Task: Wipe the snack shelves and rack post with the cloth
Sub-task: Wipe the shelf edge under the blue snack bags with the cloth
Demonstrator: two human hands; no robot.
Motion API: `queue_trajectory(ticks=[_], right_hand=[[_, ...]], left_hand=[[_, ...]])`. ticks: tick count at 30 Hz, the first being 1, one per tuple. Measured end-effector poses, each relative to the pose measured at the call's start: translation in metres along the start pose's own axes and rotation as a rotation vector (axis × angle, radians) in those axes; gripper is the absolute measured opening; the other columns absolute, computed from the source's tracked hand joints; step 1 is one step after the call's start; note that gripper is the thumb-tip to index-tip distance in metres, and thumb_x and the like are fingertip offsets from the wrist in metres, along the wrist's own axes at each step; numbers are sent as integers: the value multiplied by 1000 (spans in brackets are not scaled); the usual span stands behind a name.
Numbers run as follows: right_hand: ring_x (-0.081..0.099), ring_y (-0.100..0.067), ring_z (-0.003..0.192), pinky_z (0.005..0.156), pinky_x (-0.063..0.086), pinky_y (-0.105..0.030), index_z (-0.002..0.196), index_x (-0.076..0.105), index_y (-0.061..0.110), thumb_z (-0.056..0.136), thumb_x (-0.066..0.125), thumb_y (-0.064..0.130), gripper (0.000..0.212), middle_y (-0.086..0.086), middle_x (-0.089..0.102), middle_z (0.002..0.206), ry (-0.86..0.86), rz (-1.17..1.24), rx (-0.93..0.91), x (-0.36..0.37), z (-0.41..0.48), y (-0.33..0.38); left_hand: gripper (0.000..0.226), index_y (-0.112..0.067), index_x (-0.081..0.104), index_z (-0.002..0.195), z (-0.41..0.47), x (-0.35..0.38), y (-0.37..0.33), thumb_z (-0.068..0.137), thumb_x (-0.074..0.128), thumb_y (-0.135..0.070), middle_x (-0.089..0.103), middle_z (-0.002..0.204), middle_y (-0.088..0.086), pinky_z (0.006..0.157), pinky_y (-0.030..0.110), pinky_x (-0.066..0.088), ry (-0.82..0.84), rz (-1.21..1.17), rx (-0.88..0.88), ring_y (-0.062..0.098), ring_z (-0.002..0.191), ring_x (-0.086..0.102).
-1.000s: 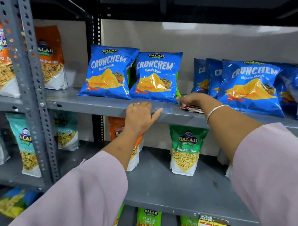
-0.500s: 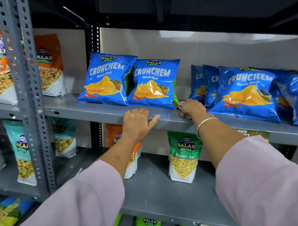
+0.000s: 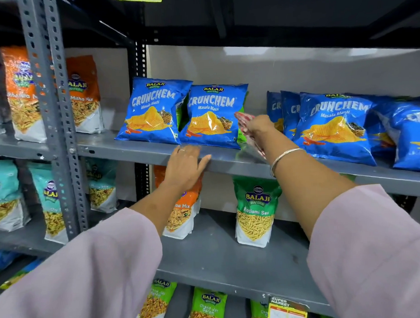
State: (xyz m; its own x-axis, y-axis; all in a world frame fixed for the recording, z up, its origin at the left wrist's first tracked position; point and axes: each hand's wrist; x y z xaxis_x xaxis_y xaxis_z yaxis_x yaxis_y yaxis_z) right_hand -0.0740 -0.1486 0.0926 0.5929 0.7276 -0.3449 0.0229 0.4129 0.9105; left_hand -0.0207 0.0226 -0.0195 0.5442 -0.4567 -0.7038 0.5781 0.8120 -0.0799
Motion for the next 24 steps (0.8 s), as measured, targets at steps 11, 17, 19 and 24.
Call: queue_trajectory(ticks=[11,17,19,24], right_hand=[[42,-3,57,38,37,-3,94,49,15,98,48,5,11,-6,47,101,504,-88,-278,61,-69,42],[50,-16,77,38,36,-10,92,55,6,99,43,1,15,-12,48,89,774,-321,-223,124,-90,22],[47,-13,52,42,34,-12,73,49,3,99,41,-3,28,-13,42,72,818,-373,-180,147,-89,7],[50,-18,84,46,41,-10,90,62,-5,97,42,-6,21,-21,71,75,749,-419,-92,217,-71,-44]], left_hand=[[64,-3,17,145,-98,-19,83,97,38,-39,10,156,13,115,47,8,-31,227,-276,23,144,5],[66,-2,16,145,-124,-35,125,96,41,-38,11,156,14,115,47,9,-18,321,-354,24,143,8],[67,-3,13,146,-130,-31,140,97,39,-39,8,156,14,116,46,8,6,343,-362,24,143,6],[70,-4,2,147,-136,-10,183,97,32,-44,-3,157,11,117,45,8,58,414,-356,23,144,-3]])
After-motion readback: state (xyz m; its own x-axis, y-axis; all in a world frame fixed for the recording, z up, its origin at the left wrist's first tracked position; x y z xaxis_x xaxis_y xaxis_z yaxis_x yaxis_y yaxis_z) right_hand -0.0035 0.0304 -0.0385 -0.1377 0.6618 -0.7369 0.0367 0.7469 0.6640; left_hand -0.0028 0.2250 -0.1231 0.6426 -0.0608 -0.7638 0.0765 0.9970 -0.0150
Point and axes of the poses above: each hand's wrist, its own z-axis towards the middle knuckle, its own x-axis out of the palm, y = z × x
